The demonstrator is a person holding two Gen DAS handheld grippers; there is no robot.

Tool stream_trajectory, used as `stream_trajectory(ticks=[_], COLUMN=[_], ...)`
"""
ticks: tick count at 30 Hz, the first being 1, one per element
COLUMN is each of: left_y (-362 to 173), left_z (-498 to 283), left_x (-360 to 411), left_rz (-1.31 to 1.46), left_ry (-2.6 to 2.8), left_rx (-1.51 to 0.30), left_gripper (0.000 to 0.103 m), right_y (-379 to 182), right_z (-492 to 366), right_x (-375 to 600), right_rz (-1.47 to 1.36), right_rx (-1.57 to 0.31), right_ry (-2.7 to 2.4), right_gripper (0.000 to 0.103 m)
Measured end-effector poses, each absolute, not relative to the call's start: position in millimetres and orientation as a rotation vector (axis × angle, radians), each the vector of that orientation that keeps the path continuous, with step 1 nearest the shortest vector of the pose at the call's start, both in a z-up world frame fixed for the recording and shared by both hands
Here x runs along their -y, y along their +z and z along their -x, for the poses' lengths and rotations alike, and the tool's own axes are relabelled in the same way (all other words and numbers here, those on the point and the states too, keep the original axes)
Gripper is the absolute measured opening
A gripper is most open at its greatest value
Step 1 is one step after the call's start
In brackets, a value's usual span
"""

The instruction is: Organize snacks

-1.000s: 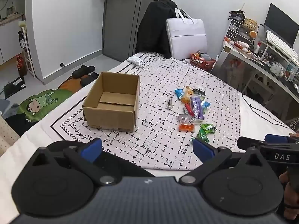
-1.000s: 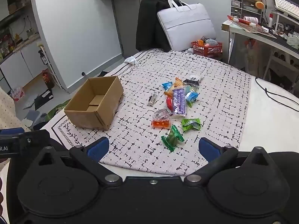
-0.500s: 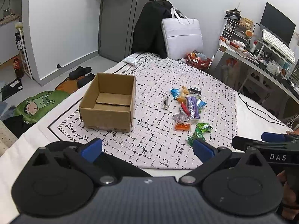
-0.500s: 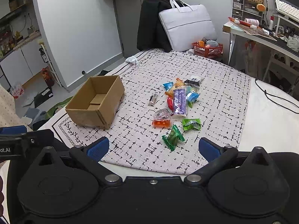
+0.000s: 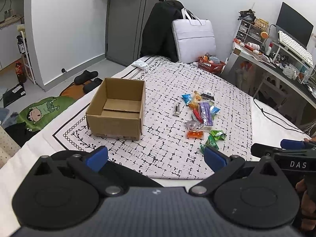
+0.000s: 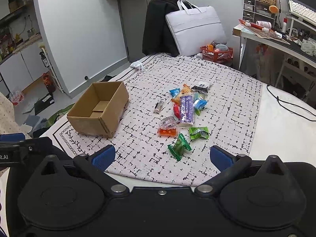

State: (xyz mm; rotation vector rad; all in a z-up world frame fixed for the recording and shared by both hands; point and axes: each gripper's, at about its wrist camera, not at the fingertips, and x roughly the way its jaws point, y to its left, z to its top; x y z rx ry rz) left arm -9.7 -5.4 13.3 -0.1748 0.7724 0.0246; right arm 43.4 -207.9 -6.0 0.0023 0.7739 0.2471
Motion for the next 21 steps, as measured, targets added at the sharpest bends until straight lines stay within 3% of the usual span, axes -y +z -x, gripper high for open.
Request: stream_trajectory(ticks=[21], left_y=[22.0], left_z=[20.0], left_x=[3.7], left_rz=[0.167], left_ry=[0.024], left_rx=[-0.739], left_gripper=[0.103], right_y=[0.4], right_z=[-36.6], right_x=[210.8], right_rz=[-0.009], right_rx=[-0.745], right_ry=[0.242], right_gripper=[0.103])
